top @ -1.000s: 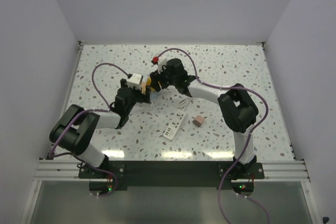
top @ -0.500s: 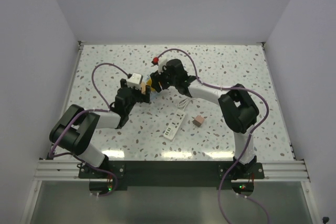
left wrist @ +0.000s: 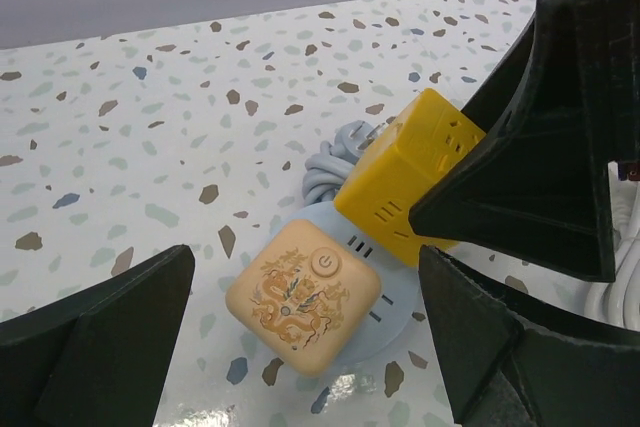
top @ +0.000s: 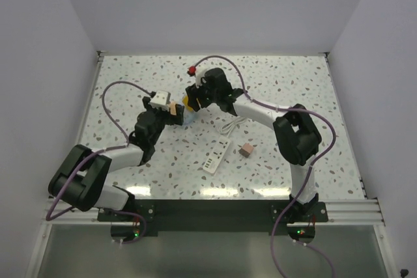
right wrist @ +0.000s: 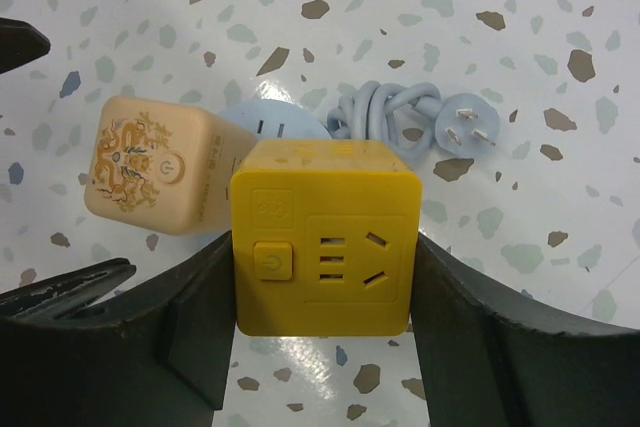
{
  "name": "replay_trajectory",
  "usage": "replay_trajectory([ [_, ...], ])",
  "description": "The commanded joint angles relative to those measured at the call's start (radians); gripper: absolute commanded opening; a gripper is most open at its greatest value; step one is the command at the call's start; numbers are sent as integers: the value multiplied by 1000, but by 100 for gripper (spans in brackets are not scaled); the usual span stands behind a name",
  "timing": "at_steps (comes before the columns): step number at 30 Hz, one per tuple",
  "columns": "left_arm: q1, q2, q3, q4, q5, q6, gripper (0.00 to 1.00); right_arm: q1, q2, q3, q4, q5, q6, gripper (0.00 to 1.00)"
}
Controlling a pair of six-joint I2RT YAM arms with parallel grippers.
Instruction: Insert the plug
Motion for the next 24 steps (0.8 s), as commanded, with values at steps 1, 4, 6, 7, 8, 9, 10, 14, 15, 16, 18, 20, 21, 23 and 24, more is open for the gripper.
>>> replay_trajectory([
  [1,19,-45,-35,76,-21,-37,100,-4,-56,88,-52,1,14,0],
  [4,45,-74,-50,62,-41,-74,100,-6,-52,131,-116,-13,11,0],
  [6,73,-99,-59,54,-33,-95,100,-4,-36,162,-161,-14,2,0],
  [7,82,-107,-70,45,-27,-117,100,-4,-30,203,-217,-23,-3,0],
  [8,103,-125,-75,39,-7,-129,100,-6,-24,225,-248,-25,-4,0],
  [9,113,-131,-76,34,2,-137,100,-4,-7,243,-276,-28,-4,0],
  [10,122,-136,-81,31,13,-151,100,-4,-1,288,-340,-33,-35,0],
  [14,160,-127,-78,19,85,-171,100,5,19,342,-420,-48,-44,0],
  [15,165,-122,-76,22,93,-174,100,11,22,351,-437,-39,-55,0],
  [16,169,-117,-76,25,103,-178,100,14,36,366,-460,-36,-61,0],
  [18,180,-110,-76,27,132,-181,100,29,52,380,-478,-30,-69,0],
  [20,186,-107,-73,28,163,-184,100,33,83,398,-492,-31,-69,0],
  [21,186,-107,-73,27,168,-184,100,34,94,404,-498,-34,-69,0],
  [23,189,-108,-75,27,171,-186,100,37,115,415,-500,-37,-69,0],
  [24,189,-107,-73,27,171,-184,100,36,120,415,-497,-39,-69,0],
])
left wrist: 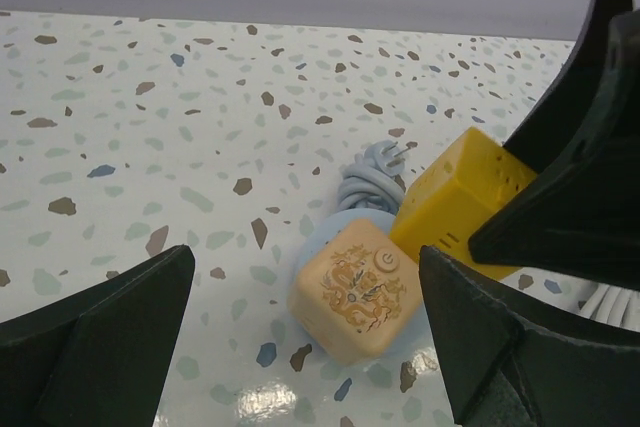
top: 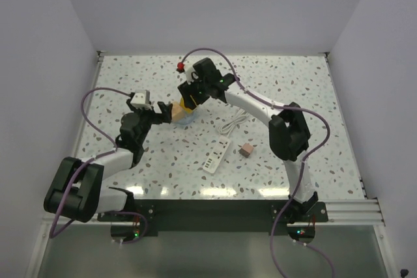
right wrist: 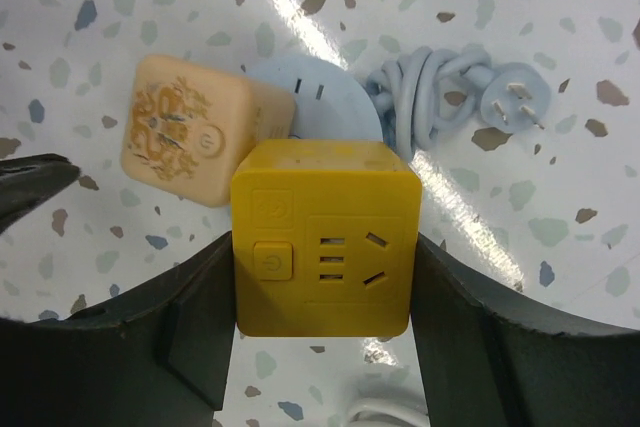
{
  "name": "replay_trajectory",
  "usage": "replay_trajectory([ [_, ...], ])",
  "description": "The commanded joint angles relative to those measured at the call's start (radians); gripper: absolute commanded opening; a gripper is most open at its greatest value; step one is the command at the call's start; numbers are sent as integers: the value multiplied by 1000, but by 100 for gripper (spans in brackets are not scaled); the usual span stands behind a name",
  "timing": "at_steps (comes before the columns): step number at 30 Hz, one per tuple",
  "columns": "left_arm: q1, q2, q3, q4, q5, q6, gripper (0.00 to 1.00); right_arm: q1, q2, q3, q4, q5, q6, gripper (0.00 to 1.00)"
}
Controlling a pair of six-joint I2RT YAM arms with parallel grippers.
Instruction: Insert the plug
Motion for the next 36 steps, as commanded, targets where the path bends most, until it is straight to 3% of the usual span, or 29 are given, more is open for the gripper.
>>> replay_trajectory([
  [1,13,4,1,27,40,-25,100,9,25,42,-28,-26,-16,0],
  [36,19,122,11,-4,80,-76,100,9,131,156,3,47,-5,0],
])
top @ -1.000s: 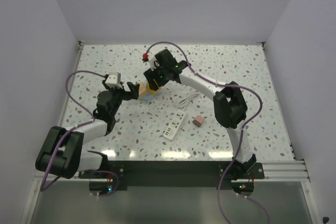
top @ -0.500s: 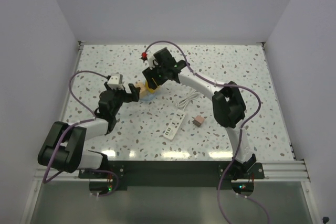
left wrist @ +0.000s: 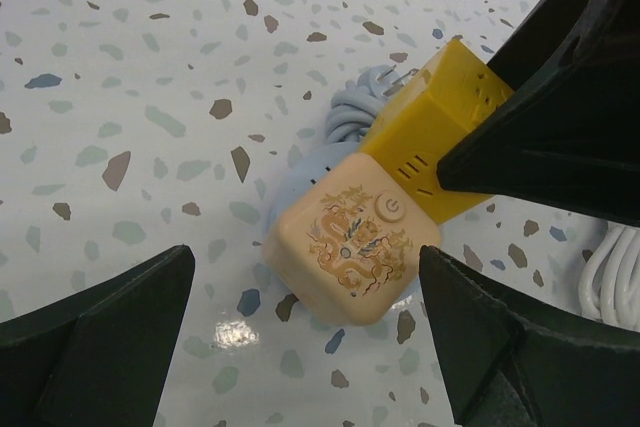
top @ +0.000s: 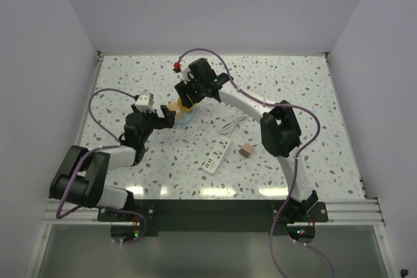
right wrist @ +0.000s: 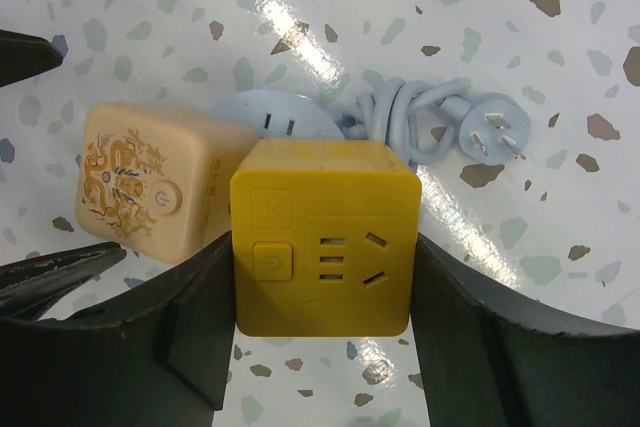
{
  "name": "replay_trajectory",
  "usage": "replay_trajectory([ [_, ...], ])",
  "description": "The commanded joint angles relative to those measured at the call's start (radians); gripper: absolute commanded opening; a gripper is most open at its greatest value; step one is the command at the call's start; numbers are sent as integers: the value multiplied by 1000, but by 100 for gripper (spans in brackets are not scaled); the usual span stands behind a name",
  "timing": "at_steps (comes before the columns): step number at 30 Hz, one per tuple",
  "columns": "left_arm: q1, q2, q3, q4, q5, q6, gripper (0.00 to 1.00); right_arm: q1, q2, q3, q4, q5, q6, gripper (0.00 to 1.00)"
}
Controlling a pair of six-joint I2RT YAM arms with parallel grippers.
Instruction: Insert the plug
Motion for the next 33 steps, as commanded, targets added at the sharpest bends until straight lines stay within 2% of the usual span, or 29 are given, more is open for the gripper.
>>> replay_trajectory([
  [1,9,31,9,31,24,-18,100,4,12,57,3,27,-5,0],
  [33,9,86,48,25,40,5,98,20,-28,-12,-52,33,-34,0],
])
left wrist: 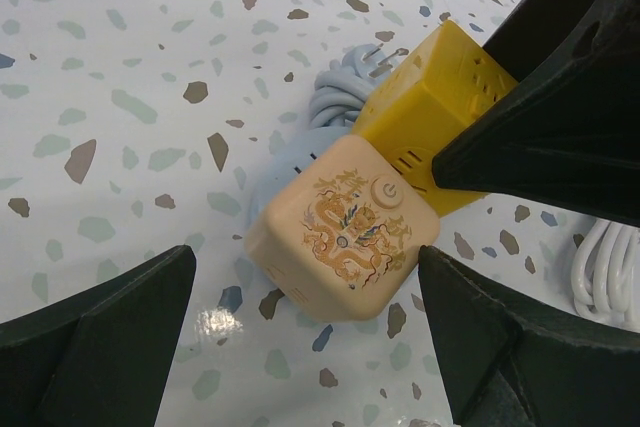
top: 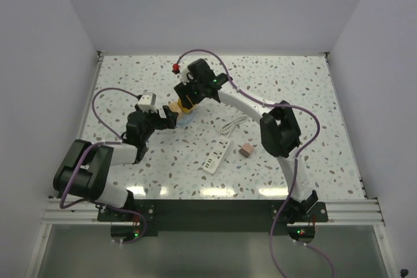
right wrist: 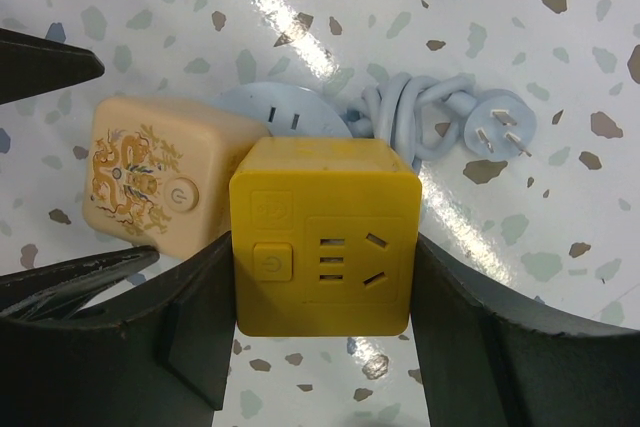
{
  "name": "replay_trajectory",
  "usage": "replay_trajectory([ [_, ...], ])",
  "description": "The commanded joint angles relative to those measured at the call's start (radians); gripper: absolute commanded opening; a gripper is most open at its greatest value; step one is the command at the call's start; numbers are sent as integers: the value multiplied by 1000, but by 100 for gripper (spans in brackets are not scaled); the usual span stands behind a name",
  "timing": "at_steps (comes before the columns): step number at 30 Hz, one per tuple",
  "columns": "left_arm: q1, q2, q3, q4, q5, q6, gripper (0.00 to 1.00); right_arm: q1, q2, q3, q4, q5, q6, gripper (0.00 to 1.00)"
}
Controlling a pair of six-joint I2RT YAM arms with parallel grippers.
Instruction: Insert the plug
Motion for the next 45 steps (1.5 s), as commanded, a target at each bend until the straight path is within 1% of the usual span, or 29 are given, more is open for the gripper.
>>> replay_trajectory([
  [1,9,14,30,9,-11,20,98,9,-39,-24,-28,22,-18,0],
  [9,9,11,30,9,-11,21,98,16,-86,-75,12,67,-13,0],
  [14,9,8,30,9,-11,21,98,17,-97,-73,6,65,-12,0],
  [25,9,6,28,9,-7,21,98,20,-60,-40,-11,80,-7,0],
  [33,9,11,28,19,4,21,98,39,-25,-11,-14,131,4,0],
  [39,9,12,28,22,4,23,98,39,-37,-44,42,169,30,0],
  [43,9,14,28,23,6,25,98,39,-59,-99,110,165,50,0],
  [45,9,15,28,23,6,25,98,39,-63,-121,136,157,88,0],
])
